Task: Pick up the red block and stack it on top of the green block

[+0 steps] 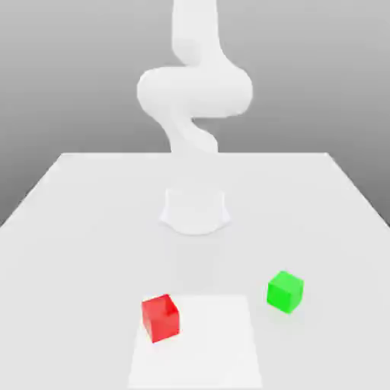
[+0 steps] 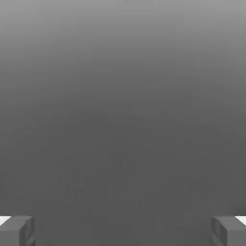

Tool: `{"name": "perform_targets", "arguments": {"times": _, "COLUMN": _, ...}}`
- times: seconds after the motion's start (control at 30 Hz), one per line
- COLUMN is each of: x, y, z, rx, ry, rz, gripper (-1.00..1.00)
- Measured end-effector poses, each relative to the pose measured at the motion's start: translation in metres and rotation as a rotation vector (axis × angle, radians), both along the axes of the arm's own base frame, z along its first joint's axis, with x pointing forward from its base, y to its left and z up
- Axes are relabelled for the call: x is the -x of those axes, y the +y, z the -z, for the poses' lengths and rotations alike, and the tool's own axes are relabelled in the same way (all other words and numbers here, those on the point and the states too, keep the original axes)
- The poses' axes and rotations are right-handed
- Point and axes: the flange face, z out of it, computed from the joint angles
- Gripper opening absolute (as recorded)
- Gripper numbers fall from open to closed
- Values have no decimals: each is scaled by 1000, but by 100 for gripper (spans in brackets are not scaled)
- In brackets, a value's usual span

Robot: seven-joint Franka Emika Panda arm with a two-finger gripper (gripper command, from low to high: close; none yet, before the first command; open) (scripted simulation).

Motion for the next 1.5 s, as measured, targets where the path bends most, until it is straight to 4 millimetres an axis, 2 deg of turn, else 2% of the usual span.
{"name": "perform_targets", "arguments": {"times": 0.13, "x": -46, "y": -11, "z": 99, "rx": 115, "ry": 168, "rz": -40, "gripper": 0}}
{"name": "perform_targets", "arguments": {"times": 0.2, "x": -59, "y": -20, "z": 149, "rx": 153, "ry": 251, "rz": -68, "gripper": 0}}
{"name": "perform_targets", "arguments": {"times": 0.3, "x": -68, "y": -34, "z": 223, "rx": 186, "ry": 374, "rz": -121, "gripper": 0}}
{"name": "perform_targets", "arguments": {"times": 0.4, "x": -63, "y": -48, "z": 294, "rx": 192, "ry": 488, "rz": -186, "gripper": 0}}
{"name": "perform_targets", "arguments": {"times": 0.5, "x": -47, "y": -57, "z": 360, "rx": 173, "ry": 588, "rz": -261, "gripper": 0}}
{"name": "perform_targets", "arguments": {"times": 0.6, "x": -23, "y": -60, "z": 418, "rx": 130, "ry": 671, "rz": -344, "gripper": 0}}
{"name": "perform_targets", "arguments": {"times": 0.67, "x": -10, "y": -60, "z": 446, "rx": 102, "ry": 704, "rz": -385, "gripper": 0}}
{"name": "perform_targets", "arguments": {"times": 0.93, "x": -6, "y": -59, "z": 508, "rx": 94, "ry": 713, "rz": -400, "gripper": 0}}
{"name": "perform_targets", "arguments": {"times": 0.97, "x": -5, "y": -59, "z": 514, "rx": 95, "ry": 714, "rz": -401, "gripper": -100}}
{"name": "perform_targets", "arguments": {"times": 1.17, "x": -5, "y": -59, "z": 518, "rx": 94, "ry": 717, "rz": -401, "gripper": -100}}
{"name": "perform_targets", "arguments": {"times": 1.23, "x": -6, "y": -59, "z": 510, "rx": 93, "ry": 714, "rz": -400, "gripper": -100}}
{"name": "perform_targets", "arguments": {"times": 1.5, "x": -5, "y": -58, "z": 456, "rx": 93, "ry": 715, "rz": -399, "gripper": -100}}
